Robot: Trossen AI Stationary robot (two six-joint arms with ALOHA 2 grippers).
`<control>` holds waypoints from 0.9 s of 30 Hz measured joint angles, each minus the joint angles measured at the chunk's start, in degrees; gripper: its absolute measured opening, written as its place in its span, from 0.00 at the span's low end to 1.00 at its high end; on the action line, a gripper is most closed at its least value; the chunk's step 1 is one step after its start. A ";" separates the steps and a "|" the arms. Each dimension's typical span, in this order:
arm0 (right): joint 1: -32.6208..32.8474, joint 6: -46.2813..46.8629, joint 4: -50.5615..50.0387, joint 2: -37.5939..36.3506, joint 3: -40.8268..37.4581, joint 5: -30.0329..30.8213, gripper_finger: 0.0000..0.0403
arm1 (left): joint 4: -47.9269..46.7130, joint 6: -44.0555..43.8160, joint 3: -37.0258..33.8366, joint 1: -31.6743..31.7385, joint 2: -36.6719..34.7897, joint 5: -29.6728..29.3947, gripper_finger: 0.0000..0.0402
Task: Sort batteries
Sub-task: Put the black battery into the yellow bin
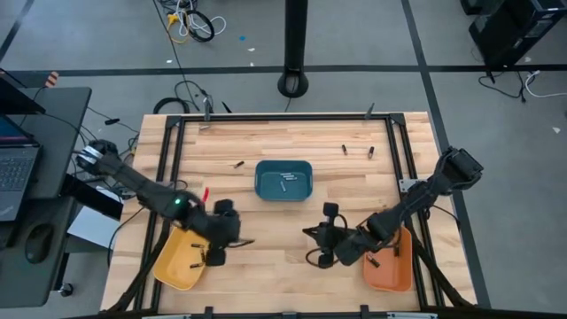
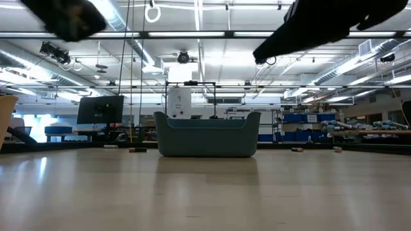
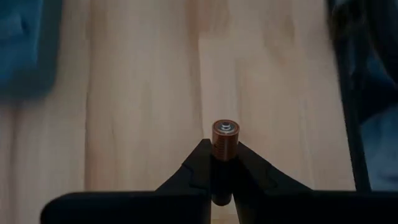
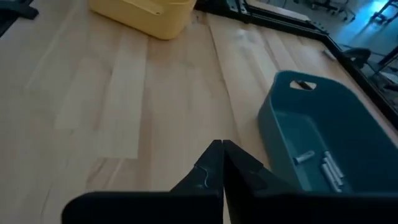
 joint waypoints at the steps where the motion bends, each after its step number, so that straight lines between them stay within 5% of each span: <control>1: -0.34 -0.03 1.36 0.00 -0.89 -0.31 0.02 | -4.23 -2.32 1.20 -1.50 0.21 -0.11 0.10; 12: -1.04 2.38 6.85 0.00 -6.56 -1.16 0.02 | -24.56 -30.21 3.45 -20.77 1.58 4.30 0.10; 27: -1.02 3.19 10.86 0.00 -8.48 -1.17 0.02 | -18.55 -22.59 -9.29 -20.99 5.58 8.56 0.10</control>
